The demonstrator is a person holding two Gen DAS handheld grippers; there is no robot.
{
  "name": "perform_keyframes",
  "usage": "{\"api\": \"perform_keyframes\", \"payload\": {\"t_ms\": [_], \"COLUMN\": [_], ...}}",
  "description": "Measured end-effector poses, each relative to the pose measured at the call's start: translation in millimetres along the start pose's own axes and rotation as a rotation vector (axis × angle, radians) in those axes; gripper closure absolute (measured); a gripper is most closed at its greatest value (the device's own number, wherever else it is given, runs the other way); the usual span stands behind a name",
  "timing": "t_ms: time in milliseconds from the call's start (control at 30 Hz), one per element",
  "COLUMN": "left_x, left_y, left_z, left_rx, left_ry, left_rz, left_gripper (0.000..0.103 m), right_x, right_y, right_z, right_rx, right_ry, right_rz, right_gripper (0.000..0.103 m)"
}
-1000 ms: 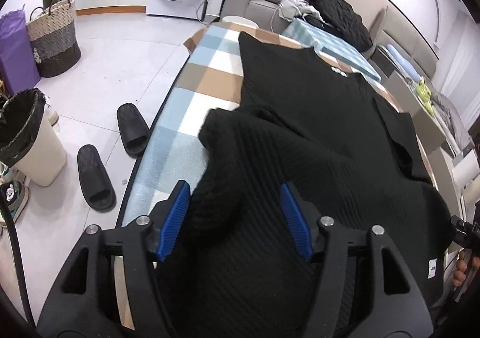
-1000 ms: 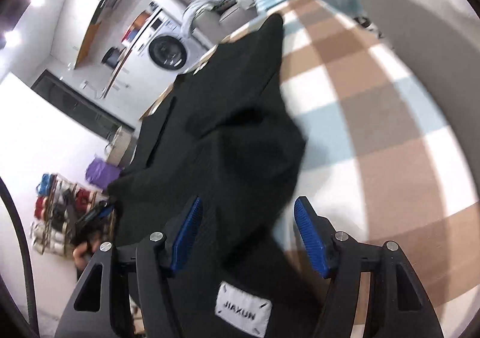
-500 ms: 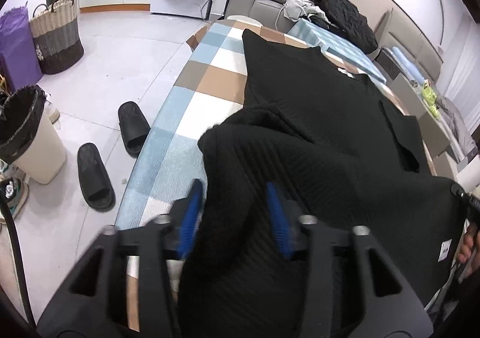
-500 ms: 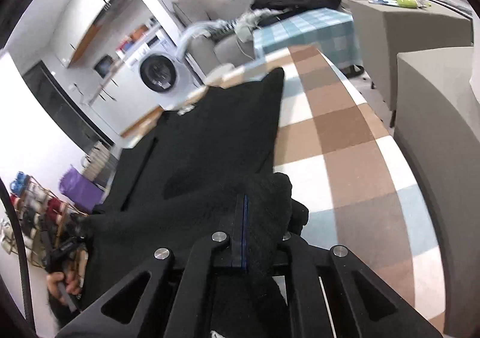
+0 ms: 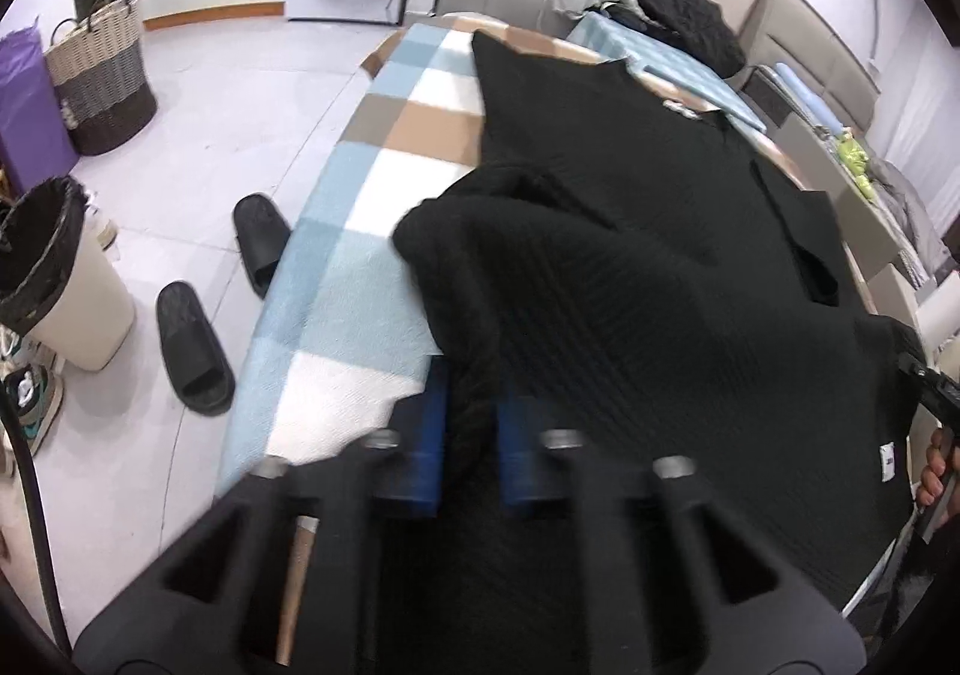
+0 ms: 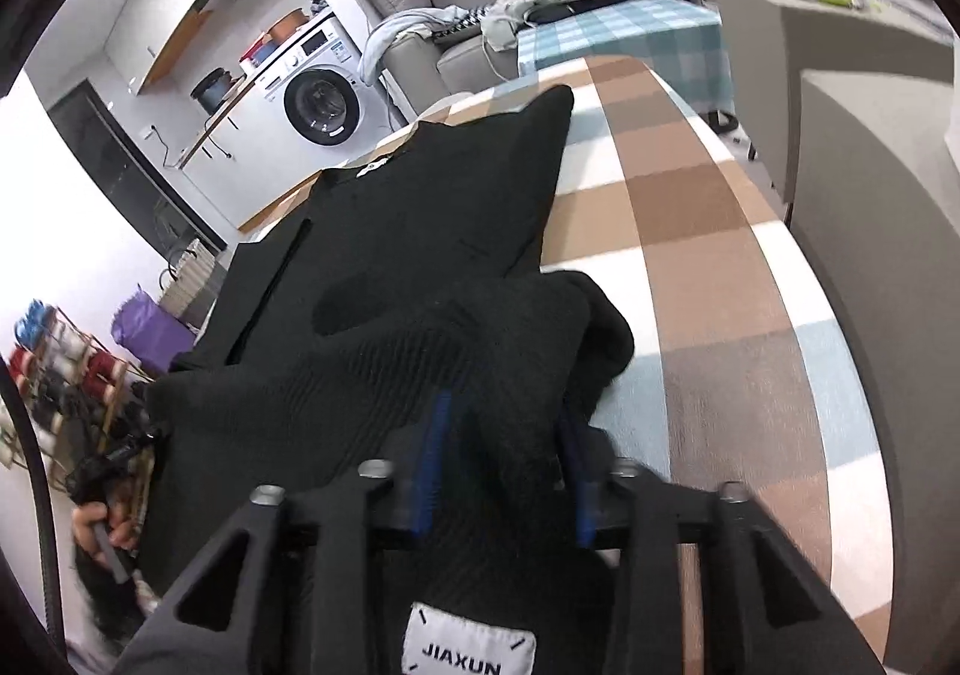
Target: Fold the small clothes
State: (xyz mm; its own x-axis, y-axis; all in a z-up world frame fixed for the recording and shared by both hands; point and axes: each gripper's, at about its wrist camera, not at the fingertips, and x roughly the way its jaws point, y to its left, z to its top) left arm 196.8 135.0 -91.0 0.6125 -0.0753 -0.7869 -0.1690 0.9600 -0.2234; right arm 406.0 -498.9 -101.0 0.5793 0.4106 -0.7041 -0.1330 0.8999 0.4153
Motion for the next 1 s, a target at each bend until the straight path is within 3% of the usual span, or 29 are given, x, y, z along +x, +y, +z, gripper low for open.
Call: {"api": "perform_keyframes", "payload": {"t_ms": [33,267,467,667,800,833,867,900,933,967,1000], "left_x": [-5,-57,-61,-14,26,30,32,34,34,35,37], "left_y": [-1,0,-3,-3,6,8,11,13,16,19,21], "left_z": [0,8,49,102,109,105,99,92,86,80,74], "left_rx": [0.004,-0.017,-0.031,-0.056,-0.104,-0.108,-0.105,-0.108,-0.119,-0.140,-0.150], "left_ry": [-0.030,-0.184,-0.254,-0.207,-0.078,-0.053,-0.026,-0.018,-0.009,-0.010,-0.007], "left_rz": [0.000,-0.045,-0.056,-0.033,-0.015,-0.009,-0.011,-0.011,-0.006,-0.004,-0.013], "left_gripper": [0.097,0.100,0.100,0.100,0.098,0.092,0.078,0.067,0.042,0.033,0.033], "right_x": [-2,-59,-57,-12,19,17,13,5,1,-2,-2], "right_y": [1,12,15,4,-13,-18,-22,-29,-33,-36,-40], "right_z": [0,-7,18,52,56,51,46,38,33,30,28], "right_rx": [-0.004,-0.054,-0.001,0.120,0.173,0.178,0.185,0.198,0.200,0.199,0.196], "right_ry": [-0.006,-0.220,-0.292,-0.252,-0.130,-0.116,-0.115,-0.125,-0.127,-0.121,-0.105], "right_rz": [0.004,0.122,0.080,-0.025,-0.127,-0.132,-0.133,-0.136,-0.136,-0.138,-0.130], "right_gripper": [0.097,0.098,0.098,0.097,0.080,0.070,0.057,0.052,0.046,0.046,0.045]}}
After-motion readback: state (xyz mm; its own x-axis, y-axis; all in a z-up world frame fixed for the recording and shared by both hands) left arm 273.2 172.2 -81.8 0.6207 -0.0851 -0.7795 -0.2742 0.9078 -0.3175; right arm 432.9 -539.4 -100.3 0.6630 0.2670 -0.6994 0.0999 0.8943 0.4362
